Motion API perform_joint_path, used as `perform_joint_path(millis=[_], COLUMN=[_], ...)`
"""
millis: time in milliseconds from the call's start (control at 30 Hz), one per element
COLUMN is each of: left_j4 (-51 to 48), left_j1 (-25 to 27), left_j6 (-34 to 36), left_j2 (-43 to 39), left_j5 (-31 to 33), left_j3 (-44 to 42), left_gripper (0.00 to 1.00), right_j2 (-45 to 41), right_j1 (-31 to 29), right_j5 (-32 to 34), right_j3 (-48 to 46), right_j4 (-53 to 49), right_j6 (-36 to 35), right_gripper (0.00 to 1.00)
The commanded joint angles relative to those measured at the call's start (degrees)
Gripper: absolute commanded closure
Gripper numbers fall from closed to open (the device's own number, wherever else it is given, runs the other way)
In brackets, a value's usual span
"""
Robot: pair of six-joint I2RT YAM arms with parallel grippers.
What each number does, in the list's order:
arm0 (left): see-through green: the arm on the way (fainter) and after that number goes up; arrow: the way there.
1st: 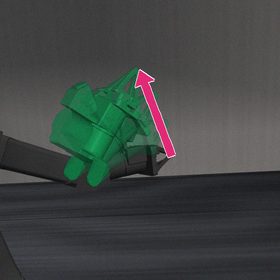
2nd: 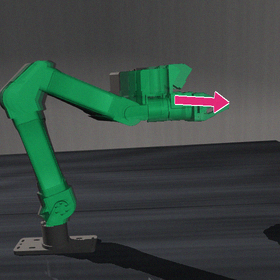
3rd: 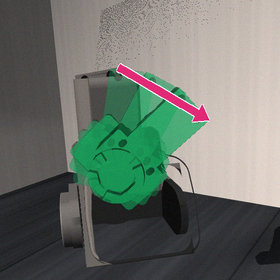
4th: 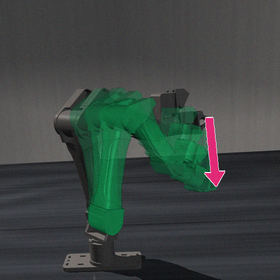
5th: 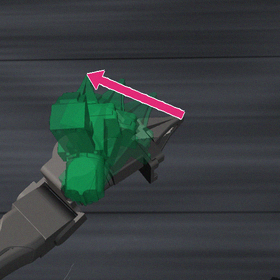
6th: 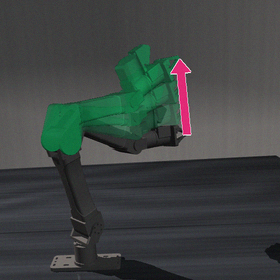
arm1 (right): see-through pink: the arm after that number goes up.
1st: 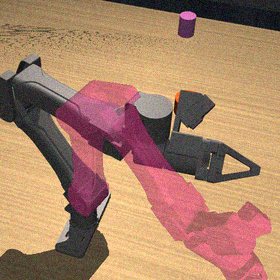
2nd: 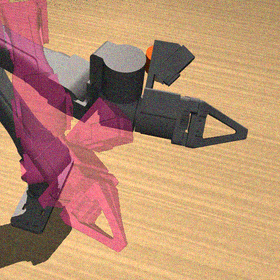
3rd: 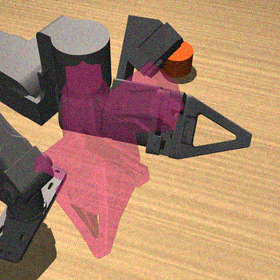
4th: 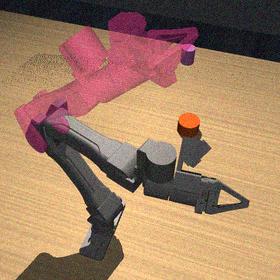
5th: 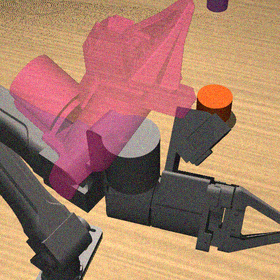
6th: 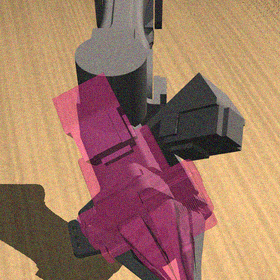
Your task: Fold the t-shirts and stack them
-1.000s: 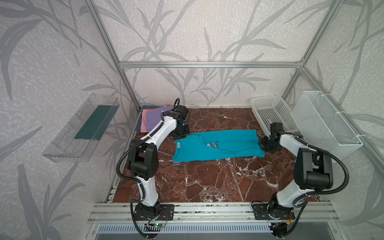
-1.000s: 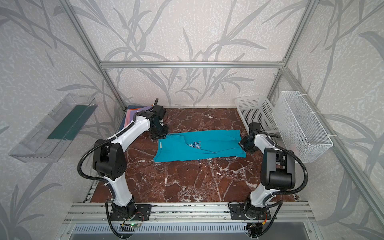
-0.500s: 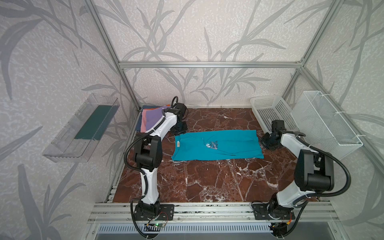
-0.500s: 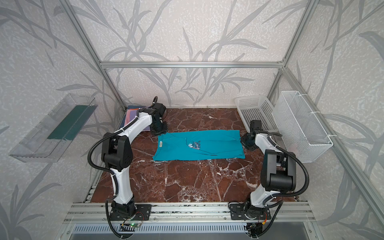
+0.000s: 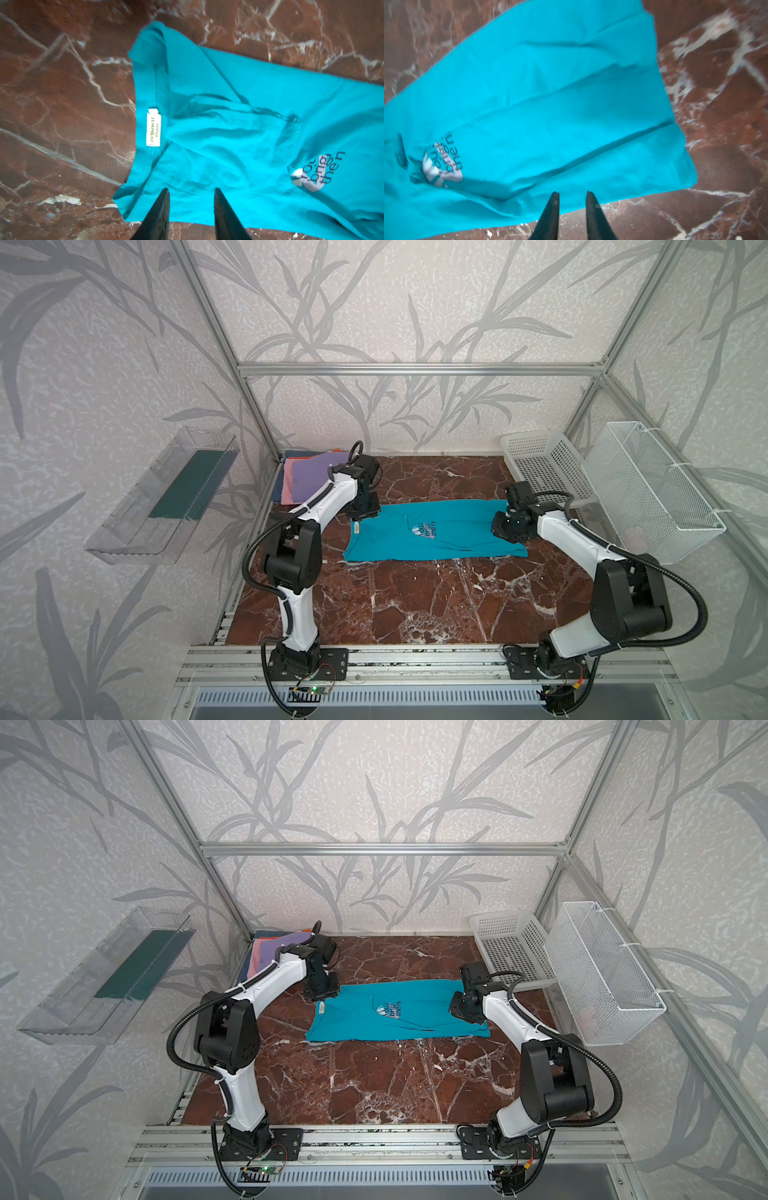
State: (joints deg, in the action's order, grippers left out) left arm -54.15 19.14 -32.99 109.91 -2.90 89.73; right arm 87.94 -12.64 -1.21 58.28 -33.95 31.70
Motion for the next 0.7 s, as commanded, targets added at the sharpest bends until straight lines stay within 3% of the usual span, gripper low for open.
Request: perform_joint_path(millis=[0, 267, 667], left_j4=[0.9, 3.4, 3.8], left_j1=[1.5, 1.7, 1.7], left_j6=[-0.3, -1.0, -0.9], left_j2=[-1.9, -2.2, -1.3], left_j5=[-1.1, -2.1, -2.4], left_j3=[-4.2, -10.3, -10.9], left_gripper=[0.62, 0.61, 0.61], right_j2=[1.0, 9.5, 15.6], right_j1=[-3.8, -15.1, -15.9], right_j5=[1.1, 11.8, 11.0], right_j3=[0.0, 8.6, 10.3], right_j4=[-2.7, -10.2, -9.0], right_j6=[-4.7, -18.0, -21.3], right_gripper=[0.66, 0.62, 0.60])
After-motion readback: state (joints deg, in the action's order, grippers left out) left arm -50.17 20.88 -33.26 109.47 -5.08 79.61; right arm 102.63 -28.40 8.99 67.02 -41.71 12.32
